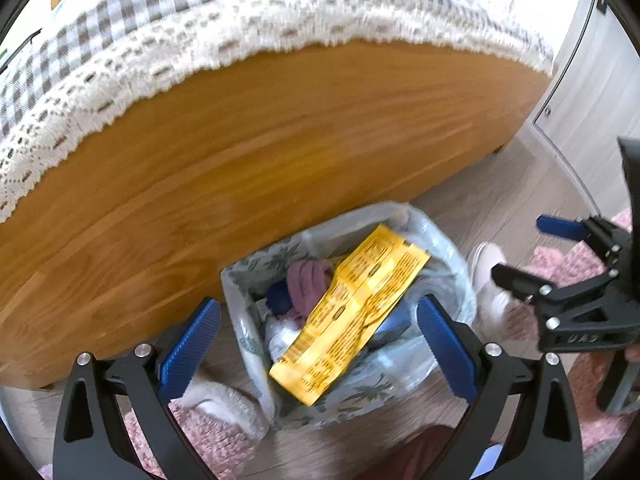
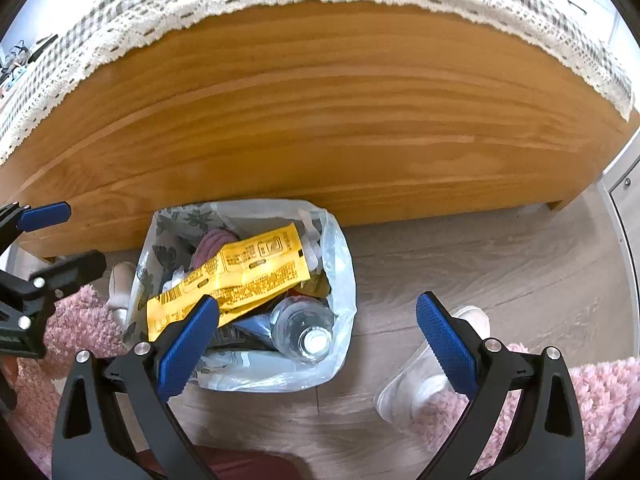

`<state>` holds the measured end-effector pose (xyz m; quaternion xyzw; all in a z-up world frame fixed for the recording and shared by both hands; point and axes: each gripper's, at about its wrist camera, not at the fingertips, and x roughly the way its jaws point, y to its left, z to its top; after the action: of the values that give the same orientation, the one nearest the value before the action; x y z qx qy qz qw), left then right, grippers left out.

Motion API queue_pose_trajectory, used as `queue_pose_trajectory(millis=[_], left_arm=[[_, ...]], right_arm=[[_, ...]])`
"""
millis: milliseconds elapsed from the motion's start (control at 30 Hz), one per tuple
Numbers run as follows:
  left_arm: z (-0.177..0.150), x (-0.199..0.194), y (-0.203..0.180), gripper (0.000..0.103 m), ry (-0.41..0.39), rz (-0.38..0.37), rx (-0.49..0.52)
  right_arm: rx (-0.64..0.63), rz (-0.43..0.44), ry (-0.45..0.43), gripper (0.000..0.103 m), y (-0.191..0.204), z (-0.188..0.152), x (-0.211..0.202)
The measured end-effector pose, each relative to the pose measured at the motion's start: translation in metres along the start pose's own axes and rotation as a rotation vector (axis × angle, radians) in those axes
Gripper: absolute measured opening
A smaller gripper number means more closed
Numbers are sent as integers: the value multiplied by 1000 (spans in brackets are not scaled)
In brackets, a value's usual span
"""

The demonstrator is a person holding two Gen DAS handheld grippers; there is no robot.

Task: Collect trash
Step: 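Raise both open tools toward the green-printed bag on the bed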

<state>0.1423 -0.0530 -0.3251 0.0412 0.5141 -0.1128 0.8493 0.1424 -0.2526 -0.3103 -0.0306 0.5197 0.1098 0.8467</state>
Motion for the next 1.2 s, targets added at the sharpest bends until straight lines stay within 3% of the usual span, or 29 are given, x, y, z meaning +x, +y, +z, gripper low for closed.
queue_pose_trajectory(millis=[200, 433, 633, 900, 1200], left_arm=[[12, -19, 6, 96, -105, 3, -25], [20, -52, 6, 96, -280, 28, -25], [25, -69, 2, 96, -336, 29, -5], [33, -103, 6, 96, -447, -29, -24], [48, -143, 11, 96, -564, -28, -32]], right_arm=[[-16, -13, -94, 95, 1, 5, -17], [21, 6, -231, 95, -4, 11, -41], [33, -1, -315, 95, -7, 16, -59], [5, -12, -419, 95, -5, 24, -84], [9, 53, -517, 95, -6, 44, -130]])
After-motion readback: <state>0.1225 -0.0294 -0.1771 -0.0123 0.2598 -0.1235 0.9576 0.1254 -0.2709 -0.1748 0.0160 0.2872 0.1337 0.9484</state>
